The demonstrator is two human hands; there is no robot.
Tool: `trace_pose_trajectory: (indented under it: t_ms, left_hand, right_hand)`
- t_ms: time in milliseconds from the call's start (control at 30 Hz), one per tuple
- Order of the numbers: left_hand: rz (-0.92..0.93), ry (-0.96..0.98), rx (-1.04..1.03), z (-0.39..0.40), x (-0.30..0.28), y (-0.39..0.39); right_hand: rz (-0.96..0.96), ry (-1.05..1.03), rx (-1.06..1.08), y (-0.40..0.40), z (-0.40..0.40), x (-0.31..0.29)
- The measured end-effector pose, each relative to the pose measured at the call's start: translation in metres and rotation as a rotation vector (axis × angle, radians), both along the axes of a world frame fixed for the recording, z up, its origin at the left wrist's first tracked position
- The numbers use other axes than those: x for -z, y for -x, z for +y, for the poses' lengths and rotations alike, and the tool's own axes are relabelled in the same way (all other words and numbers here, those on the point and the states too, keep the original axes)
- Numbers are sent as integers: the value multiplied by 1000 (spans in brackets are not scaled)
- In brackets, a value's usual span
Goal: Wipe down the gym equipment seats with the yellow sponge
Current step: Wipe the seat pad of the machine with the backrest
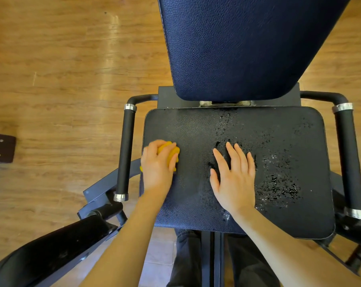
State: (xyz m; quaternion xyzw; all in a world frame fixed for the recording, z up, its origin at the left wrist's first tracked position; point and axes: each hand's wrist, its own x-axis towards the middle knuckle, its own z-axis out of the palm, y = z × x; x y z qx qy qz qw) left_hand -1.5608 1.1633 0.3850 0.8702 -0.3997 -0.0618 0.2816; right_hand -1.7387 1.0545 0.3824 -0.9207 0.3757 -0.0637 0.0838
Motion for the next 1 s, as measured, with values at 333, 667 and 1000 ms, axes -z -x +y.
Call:
trace_pose_trajectory:
  t_ms: [333, 667, 1000]
  left_hand:
    - [260, 79, -210, 45, 1, 30]
    - [346, 109, -231, 16, -7, 2]
    - [282, 64, -223, 57, -11, 22]
  right_hand:
    - [10, -7, 2, 0, 0, -1]
    - [-23, 10, 1, 0, 0, 1]
    - [-22, 12, 2, 0, 0, 0]
